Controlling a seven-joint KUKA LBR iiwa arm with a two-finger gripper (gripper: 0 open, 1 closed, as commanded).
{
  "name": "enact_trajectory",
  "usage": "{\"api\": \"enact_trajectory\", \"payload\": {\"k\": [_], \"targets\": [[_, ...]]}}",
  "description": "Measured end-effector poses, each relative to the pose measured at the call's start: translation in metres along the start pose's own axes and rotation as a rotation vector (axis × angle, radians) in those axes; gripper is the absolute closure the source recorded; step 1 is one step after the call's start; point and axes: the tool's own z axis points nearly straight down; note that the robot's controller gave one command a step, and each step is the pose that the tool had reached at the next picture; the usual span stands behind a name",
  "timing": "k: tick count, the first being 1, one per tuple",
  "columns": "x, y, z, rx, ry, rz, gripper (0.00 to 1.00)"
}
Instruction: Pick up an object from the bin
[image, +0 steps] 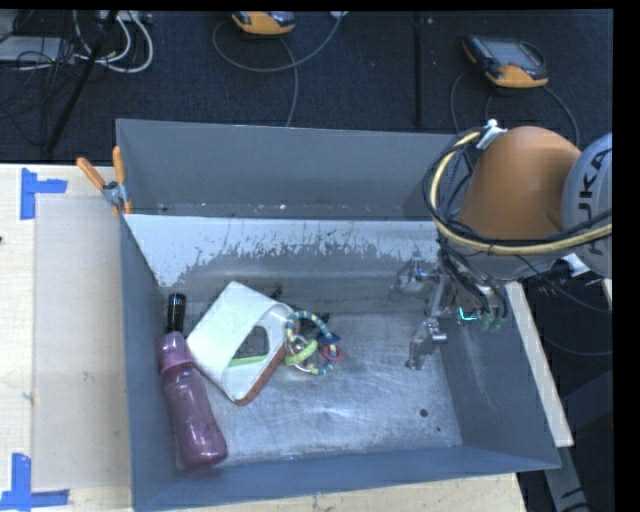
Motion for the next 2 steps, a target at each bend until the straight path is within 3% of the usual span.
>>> {"api": "enact_trajectory", "payload": {"k": [1,2], "targets": [[-0.002,0.000,-0.004,0.000,-0.007,-0.001,0.00],[-0.022,0.051,0.060,0.000,-0.014,0.023,0.00]]}}
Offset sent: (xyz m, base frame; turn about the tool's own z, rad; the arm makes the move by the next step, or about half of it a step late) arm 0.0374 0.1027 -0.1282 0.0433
